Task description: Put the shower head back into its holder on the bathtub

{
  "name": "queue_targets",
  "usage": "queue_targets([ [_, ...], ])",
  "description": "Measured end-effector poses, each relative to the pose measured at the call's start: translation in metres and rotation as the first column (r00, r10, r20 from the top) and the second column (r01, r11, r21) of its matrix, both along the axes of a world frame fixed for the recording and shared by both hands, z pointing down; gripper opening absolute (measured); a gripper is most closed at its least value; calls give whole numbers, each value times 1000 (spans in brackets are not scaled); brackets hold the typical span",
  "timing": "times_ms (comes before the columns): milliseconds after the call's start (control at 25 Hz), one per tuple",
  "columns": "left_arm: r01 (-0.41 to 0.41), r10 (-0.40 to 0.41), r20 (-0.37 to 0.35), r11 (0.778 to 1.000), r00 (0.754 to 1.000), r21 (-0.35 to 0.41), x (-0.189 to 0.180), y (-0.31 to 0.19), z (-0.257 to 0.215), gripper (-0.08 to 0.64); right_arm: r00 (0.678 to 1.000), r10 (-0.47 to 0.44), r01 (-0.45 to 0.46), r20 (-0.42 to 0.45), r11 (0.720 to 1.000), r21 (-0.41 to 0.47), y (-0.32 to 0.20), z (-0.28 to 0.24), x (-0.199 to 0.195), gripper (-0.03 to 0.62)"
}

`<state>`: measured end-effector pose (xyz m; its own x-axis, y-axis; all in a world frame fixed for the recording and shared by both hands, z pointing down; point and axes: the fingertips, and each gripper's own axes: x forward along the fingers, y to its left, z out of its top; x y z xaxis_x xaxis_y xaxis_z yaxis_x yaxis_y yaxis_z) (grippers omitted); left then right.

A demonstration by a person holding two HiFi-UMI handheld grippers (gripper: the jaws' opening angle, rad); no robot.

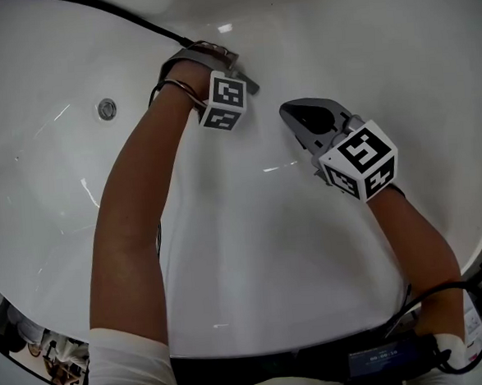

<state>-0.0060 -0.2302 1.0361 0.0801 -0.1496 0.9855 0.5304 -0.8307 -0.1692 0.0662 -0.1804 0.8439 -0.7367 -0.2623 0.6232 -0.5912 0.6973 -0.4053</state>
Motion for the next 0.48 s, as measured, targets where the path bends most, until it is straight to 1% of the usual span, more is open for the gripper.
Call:
queue_targets([
  [120, -23, 23, 0, 1000, 1000, 7, -2, 4, 6, 161, 1000, 4, -4, 1, 1000, -6, 1, 1, -1, 8],
  [200, -25, 25, -4, 1000, 1000, 14, -4, 5, 6, 153, 1000, 3, -3, 1, 1000, -2, 0, -2, -1, 8],
  [280, 7, -6, -22, 1000, 1000, 25, -4, 1, -5, 143, 1000, 6, -6, -2, 1000, 5, -2, -11, 1, 8],
  [360, 46, -44, -59, 998, 997, 30, -4, 1, -21, 140, 1000, 25, -25, 2, 1000, 5, -3, -20, 2, 8],
  [480, 81, -75, -118, 996, 990, 40, -2, 4, -46, 140, 997, 71, -71, 8, 997, 7, -6, -33, 3, 8],
])
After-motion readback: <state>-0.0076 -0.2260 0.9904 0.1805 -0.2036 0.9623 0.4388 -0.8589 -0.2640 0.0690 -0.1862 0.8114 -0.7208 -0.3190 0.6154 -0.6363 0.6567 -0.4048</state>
